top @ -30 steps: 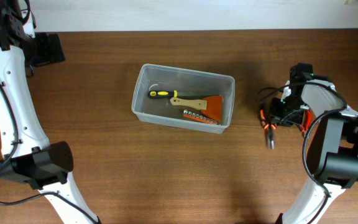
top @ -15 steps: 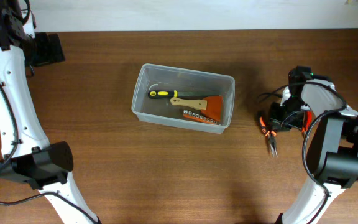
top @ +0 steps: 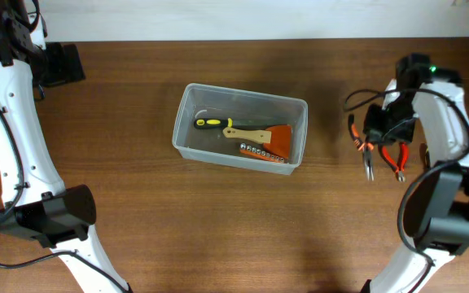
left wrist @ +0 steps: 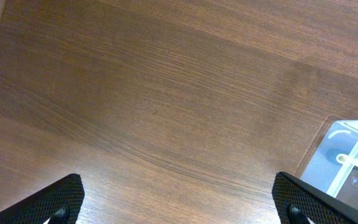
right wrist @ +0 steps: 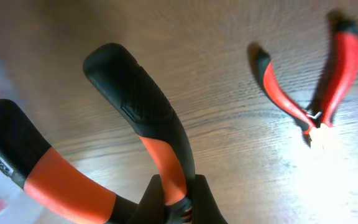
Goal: Pack container
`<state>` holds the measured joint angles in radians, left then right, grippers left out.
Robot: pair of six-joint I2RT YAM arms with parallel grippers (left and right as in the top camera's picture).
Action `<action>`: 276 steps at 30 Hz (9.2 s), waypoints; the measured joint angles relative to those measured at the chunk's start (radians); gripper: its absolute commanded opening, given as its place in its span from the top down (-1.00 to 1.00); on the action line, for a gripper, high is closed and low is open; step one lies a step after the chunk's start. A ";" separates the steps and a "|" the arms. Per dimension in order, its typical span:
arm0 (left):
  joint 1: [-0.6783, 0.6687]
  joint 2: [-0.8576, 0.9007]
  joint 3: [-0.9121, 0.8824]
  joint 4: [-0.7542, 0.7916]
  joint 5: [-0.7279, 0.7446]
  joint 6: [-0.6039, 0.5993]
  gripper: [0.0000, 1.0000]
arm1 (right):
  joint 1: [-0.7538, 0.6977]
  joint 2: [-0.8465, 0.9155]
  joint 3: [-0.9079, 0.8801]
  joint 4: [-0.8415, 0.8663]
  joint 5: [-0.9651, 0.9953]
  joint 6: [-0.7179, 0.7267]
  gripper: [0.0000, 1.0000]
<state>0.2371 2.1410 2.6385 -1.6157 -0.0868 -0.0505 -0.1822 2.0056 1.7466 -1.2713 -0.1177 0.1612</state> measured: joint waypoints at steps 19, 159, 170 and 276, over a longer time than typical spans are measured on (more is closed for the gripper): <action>0.000 0.000 0.000 0.000 0.000 0.000 -0.98 | 0.546 -0.185 0.148 0.079 -0.037 -0.356 0.92; 0.000 0.000 0.000 0.000 0.000 -0.003 -0.98 | -0.156 0.068 -0.197 0.285 -0.001 -0.482 -0.11; 0.000 0.000 0.000 0.000 0.000 -0.003 -0.98 | -0.156 0.081 -0.197 0.282 -0.016 -0.579 -0.18; 0.000 0.000 0.000 0.000 0.000 -0.003 -0.98 | -0.130 0.121 -0.245 0.212 0.052 -0.266 0.46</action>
<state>0.2371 2.1410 2.6385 -1.6157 -0.0868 -0.0536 -0.3119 2.1269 1.5017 -1.0592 -0.0658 -0.1043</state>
